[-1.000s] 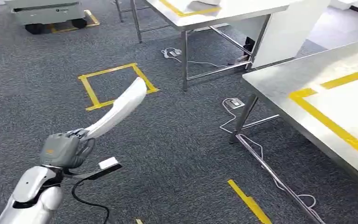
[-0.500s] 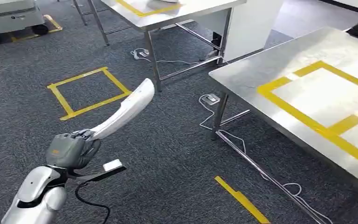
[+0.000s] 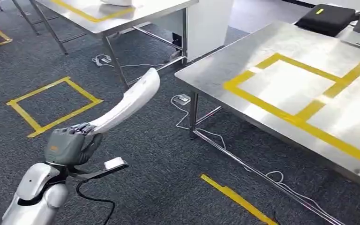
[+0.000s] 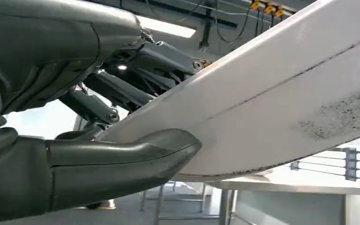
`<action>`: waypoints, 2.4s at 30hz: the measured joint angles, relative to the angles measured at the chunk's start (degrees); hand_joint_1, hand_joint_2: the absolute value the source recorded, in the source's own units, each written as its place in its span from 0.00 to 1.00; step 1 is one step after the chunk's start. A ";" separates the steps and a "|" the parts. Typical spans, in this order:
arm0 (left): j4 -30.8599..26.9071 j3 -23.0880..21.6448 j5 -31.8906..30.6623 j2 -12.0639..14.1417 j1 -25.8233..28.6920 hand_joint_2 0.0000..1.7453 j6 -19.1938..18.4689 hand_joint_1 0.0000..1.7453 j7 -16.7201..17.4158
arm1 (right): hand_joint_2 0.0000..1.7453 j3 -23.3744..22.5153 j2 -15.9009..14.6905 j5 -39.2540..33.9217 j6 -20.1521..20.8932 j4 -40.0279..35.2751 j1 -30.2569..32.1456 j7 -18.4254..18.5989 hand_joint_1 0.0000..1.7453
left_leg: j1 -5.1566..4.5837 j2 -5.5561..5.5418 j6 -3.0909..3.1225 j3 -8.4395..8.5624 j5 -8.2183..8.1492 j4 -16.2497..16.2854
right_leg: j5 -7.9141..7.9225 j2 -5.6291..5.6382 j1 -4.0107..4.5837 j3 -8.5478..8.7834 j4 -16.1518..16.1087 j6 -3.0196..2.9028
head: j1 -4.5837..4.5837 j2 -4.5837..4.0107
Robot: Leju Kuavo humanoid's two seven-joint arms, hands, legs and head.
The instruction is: Take the parts from the cabinet and place them on the table.
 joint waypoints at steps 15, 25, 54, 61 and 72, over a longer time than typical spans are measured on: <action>-0.11 -3.43 -0.17 -1.29 -1.32 1.00 0.57 1.00 -1.36 | 1.00 0.96 -0.06 0.59 0.07 -0.04 -0.66 0.00 0.00 | -0.81 8.49 -1.99 1.68 -1.40 -0.14 | 0.37 -8.69 0.48 1.36 -0.86 -1.09 | 0.20 0.00; -0.24 -3.74 -0.20 -1.18 -1.61 1.00 0.66 1.00 -1.36 | 1.00 1.51 -0.06 0.98 0.13 -0.04 -0.75 0.20 0.00 | -0.71 -0.21 -0.46 -0.44 0.22 3.37 | 0.61 -1.98 0.83 1.76 -0.87 -1.85 | -0.17 0.00; 7.50 -8.26 -8.72 -4.11 -9.17 1.00 -4.46 1.00 11.10 | 1.00 8.50 0.07 5.86 2.71 -0.22 -0.76 3.23 0.00 | -0.92 2.92 -0.87 -6.85 -0.17 10.97 | -2.68 -5.92 1.41 5.70 -1.43 -2.29 | -0.22 0.00; 8.70 -8.06 -10.73 -4.74 -10.07 1.00 -5.09 1.00 14.89 | 1.00 9.14 0.72 6.05 2.84 -0.48 -0.82 3.48 0.00 | -1.65 2.36 1.49 -0.90 1.26 -0.45 | -4.15 -5.92 1.10 6.41 -0.88 -0.30 | -0.07 0.00; 11.65 -7.69 -12.68 -5.75 -10.80 1.00 -5.62 1.00 17.18 | 1.00 10.08 0.90 6.40 2.86 -0.59 -1.16 3.24 0.00 | -0.84 2.51 0.00 7.80 -5.80 -0.64 | 3.06 -8.07 0.70 -3.26 1.39 1.73 | 0.53 0.00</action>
